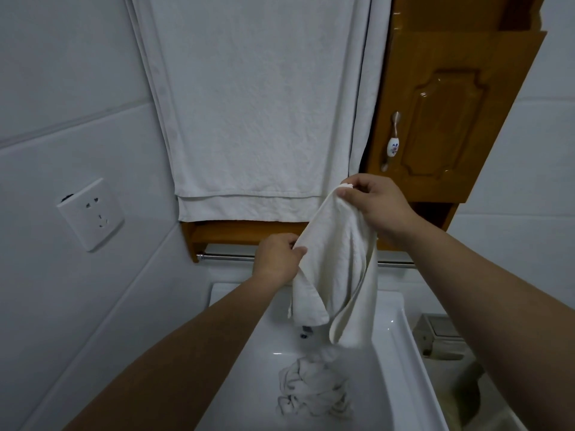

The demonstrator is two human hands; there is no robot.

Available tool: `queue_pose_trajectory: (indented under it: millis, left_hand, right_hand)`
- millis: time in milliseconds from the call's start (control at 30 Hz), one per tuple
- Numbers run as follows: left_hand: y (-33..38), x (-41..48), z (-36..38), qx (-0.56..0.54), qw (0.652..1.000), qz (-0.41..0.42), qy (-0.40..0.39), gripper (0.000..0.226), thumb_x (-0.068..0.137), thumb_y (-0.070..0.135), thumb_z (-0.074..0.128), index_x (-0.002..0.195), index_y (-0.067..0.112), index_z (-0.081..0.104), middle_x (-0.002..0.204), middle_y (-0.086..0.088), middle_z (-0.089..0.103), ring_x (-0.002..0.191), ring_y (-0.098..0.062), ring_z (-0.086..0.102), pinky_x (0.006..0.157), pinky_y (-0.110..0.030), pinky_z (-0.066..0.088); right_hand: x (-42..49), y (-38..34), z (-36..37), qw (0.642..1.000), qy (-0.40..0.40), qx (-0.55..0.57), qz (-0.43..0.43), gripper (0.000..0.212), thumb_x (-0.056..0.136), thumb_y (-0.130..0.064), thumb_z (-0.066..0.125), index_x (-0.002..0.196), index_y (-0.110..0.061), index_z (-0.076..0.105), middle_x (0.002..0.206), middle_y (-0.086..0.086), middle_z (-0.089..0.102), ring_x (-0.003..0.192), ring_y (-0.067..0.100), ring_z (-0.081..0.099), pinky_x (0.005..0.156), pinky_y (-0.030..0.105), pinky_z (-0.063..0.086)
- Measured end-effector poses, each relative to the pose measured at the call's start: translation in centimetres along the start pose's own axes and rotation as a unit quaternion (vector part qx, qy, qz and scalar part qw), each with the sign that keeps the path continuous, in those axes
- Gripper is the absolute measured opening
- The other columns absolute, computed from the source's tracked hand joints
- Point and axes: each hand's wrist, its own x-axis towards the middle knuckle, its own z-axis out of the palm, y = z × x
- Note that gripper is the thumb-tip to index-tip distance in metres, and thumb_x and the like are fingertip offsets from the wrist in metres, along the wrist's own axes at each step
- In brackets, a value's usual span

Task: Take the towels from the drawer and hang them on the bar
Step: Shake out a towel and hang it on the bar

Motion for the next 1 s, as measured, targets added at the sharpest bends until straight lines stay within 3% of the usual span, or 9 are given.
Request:
queue_pose_trajectory:
  millis: [200, 400, 600, 700, 867, 933, 1000]
  left_hand:
    - [-2.8, -1.0, 0.7, 0.026, 0.999, -0.027, -0.017, 0.023, 0.092, 0.022, 0.062, 0.113, 0.026, 0.072, 0.096, 0.008, 0.071, 0.082, -0.012, 0.062, 0.07, -0.024, 0.046]
    - [-4.5, -2.8, 2.3, 0.059, 0.997, -0.015, -0.055, 0.021, 0.091, 0.022, 0.062, 0.108, 0.018, 0.073, 0.096, 0.0, 0.071, 0.081, -0.016, 0.062, 0.069, -0.026, 0.047]
    - [-5.3, -4.5, 3.5, 0.124, 0.986, 0.054, -0.1, 0.018, 0.093, 0.022, 0.056, 0.095, 0.011, 0.071, 0.091, -0.004, 0.068, 0.078, -0.016, 0.056, 0.066, -0.022, 0.037]
    - [-5.7, -5.5, 4.2, 0.155, 0.976, 0.081, -0.128, 0.016, 0.095, 0.022, 0.055, 0.086, 0.014, 0.066, 0.087, -0.004, 0.064, 0.077, -0.015, 0.055, 0.07, -0.027, 0.042]
    - [-6.1, -7.7, 6.0, 0.222, 0.943, 0.162, -0.187, 0.02, 0.097, 0.014, 0.05, 0.093, 0.005, 0.067, 0.094, -0.012, 0.069, 0.085, -0.026, 0.063, 0.077, -0.033, 0.049]
    - [-6.2, -8.7, 7.2, 0.231, 0.93, 0.207, -0.196, 0.015, 0.089, 0.003, 0.055, 0.08, 0.001, 0.065, 0.082, -0.016, 0.069, 0.074, -0.031, 0.065, 0.071, -0.04, 0.055]
    - [-6.0, -10.0, 8.2, 0.236, 0.92, 0.252, -0.186, 0.017, 0.071, -0.003, 0.067, 0.059, 0.007, 0.059, 0.058, -0.01, 0.063, 0.05, -0.026, 0.06, 0.052, -0.036, 0.056]
  right_hand:
    - [0.2, -0.6, -0.4, 0.999, -0.003, 0.034, -0.007, 0.015, 0.094, -0.02, 0.067, 0.097, -0.007, 0.073, 0.092, 0.005, 0.068, 0.087, 0.017, 0.062, 0.083, 0.035, 0.052]
    - [0.6, -0.6, -0.8, 0.999, -0.011, 0.034, -0.007, 0.016, 0.094, -0.021, 0.066, 0.1, -0.008, 0.071, 0.092, 0.002, 0.067, 0.088, 0.016, 0.062, 0.083, 0.035, 0.051]
    - [0.6, -0.5, -1.1, 0.997, -0.046, 0.055, -0.001, 0.012, 0.095, -0.021, 0.065, 0.098, -0.011, 0.07, 0.088, -0.002, 0.065, 0.081, 0.01, 0.063, 0.074, 0.028, 0.05]
    - [0.5, -0.6, -1.4, 0.995, -0.072, 0.072, 0.003, 0.012, 0.095, -0.019, 0.064, 0.1, -0.009, 0.069, 0.088, -0.001, 0.065, 0.079, 0.01, 0.064, 0.071, 0.026, 0.052]
    - [0.4, -0.4, -2.3, 0.992, -0.09, 0.09, 0.022, 0.012, 0.094, -0.02, 0.064, 0.1, -0.011, 0.069, 0.093, 0.003, 0.065, 0.081, 0.013, 0.063, 0.074, 0.028, 0.053]
    - [0.3, -0.2, -2.5, 0.992, -0.091, 0.087, 0.026, 0.011, 0.094, -0.02, 0.064, 0.1, -0.012, 0.069, 0.093, 0.001, 0.066, 0.083, 0.013, 0.064, 0.074, 0.028, 0.053]
    - [0.0, 0.0, -2.5, 0.992, -0.087, 0.089, 0.027, 0.009, 0.094, -0.018, 0.063, 0.098, -0.012, 0.069, 0.092, -0.001, 0.067, 0.082, 0.01, 0.065, 0.074, 0.026, 0.053]
